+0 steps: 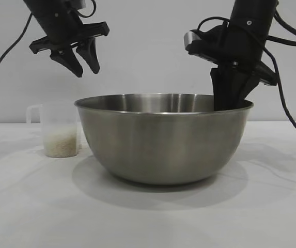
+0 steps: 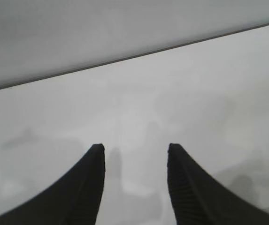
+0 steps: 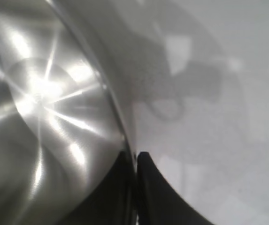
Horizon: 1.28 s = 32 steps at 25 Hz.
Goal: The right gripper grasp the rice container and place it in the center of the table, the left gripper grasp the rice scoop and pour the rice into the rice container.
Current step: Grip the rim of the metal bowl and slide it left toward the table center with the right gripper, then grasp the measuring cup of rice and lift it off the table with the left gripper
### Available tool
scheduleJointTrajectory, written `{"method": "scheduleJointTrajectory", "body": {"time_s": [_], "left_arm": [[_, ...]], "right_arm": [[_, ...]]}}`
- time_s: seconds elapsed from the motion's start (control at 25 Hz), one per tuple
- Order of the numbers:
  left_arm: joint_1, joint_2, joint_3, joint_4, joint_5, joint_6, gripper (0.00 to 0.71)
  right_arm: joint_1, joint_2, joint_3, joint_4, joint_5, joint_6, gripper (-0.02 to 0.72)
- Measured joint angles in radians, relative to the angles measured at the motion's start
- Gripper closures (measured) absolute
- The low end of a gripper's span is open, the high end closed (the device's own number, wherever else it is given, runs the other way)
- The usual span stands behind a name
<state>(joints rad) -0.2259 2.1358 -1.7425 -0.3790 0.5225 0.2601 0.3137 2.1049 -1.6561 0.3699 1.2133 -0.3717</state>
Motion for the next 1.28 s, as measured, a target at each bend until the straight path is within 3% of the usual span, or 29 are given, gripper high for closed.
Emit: {"method": "scheduleJointTrajectory", "body": {"time_s": [0.24, 0.4, 0.48, 0.56, 0.68, 0.72, 0.8, 0.88, 1.0, 1.12, 1.2, 1.28], "left_arm": [[0.0, 0.0, 0.0, 0.0, 0.0, 0.0, 0.444], [0.0, 0.0, 0.0, 0.0, 0.0, 0.0, 0.444], [0.0, 0.0, 0.0, 0.0, 0.0, 0.0, 0.444], [0.0, 0.0, 0.0, 0.0, 0.0, 0.0, 0.444], [0.0, 0.0, 0.0, 0.004, 0.0, 0.0, 0.444], [0.0, 0.0, 0.0, 0.006, 0.0, 0.0, 0.444], [0.0, 0.0, 0.0, 0.008, 0.0, 0.0, 0.444], [0.0, 0.0, 0.0, 0.011, 0.0, 0.0, 0.444], [0.0, 0.0, 0.0, 0.011, 0.002, 0.0, 0.444], [0.0, -0.002, 0.0, 0.012, 0.016, 0.0, 0.444], [0.0, -0.008, 0.0, 0.015, 0.021, 0.0, 0.444], [0.0, -0.018, 0.0, 0.025, 0.023, 0.0, 0.444]], "right_arm": [[0.0, -0.09, 0.0, 0.005, -0.025, -0.002, 0.321], [0.0, -0.154, 0.065, 0.021, -0.107, -0.004, 0.321], [0.0, -0.196, 0.159, 0.049, -0.177, -0.044, 0.321], [0.0, -0.257, 0.282, 0.14, -0.286, -0.151, 0.321], [0.0, -0.381, 0.506, 0.338, -0.442, -0.389, 0.321], [0.0, -0.429, 0.56, 0.397, -0.49, -0.472, 0.371], [0.0, -0.506, 0.667, 0.453, -0.562, -0.578, 0.373], [0.0, -0.562, 0.739, 0.459, -0.634, -0.618, 0.373], [-0.009, -0.585, 0.791, 0.459, -0.686, -0.591, 0.373], [-0.04, -0.585, 0.798, 0.451, -0.659, -0.502, 0.373], [-0.055, -0.587, 0.798, 0.392, -0.623, -0.438, 0.373], [-0.055, -0.591, 0.798, 0.257, -0.604, -0.322, 0.373]]}}
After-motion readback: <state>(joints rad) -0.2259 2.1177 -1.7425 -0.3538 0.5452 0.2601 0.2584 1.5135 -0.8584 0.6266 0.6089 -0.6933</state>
